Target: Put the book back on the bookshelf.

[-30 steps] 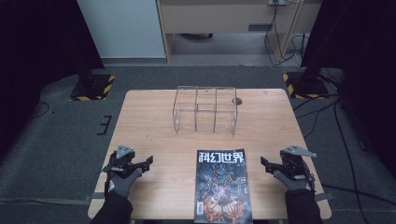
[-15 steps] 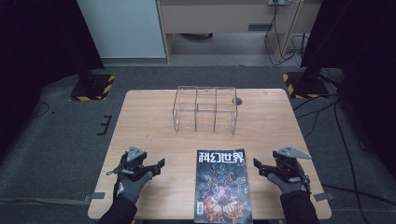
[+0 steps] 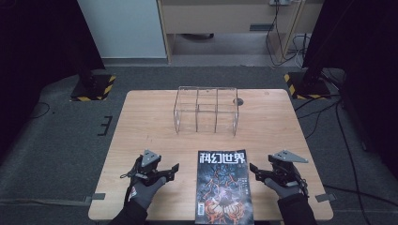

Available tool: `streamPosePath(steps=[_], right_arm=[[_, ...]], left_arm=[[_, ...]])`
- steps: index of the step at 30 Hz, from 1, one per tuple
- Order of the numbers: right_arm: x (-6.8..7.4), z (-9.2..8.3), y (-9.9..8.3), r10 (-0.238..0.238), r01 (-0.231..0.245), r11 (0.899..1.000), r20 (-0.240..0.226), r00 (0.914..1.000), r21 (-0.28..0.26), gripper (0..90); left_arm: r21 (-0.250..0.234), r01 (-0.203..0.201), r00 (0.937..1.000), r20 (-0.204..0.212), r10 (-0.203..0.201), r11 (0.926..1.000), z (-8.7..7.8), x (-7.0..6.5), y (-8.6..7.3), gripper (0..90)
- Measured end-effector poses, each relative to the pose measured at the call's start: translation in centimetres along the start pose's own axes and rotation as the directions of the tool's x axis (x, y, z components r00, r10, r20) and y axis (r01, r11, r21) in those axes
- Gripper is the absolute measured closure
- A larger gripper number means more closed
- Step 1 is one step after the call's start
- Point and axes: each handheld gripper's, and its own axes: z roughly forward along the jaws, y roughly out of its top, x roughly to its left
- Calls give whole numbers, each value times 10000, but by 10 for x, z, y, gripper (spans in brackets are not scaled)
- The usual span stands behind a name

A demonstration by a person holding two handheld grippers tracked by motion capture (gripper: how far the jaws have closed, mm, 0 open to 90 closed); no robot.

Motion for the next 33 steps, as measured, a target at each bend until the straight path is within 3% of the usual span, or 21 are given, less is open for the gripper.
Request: streamPosePath(steps=[13,33], right_arm=[[13,5,-8,-84,92,9997,-332,9994,243,142],[26,25,-18,-215,274,9965,-735,9971,794,180]], left_arm=[[414,-500,9977,489,480,9979,20,-33,-5,165],[1204,-1265,9887,961,1152,9846,44,-63,-19,183]])
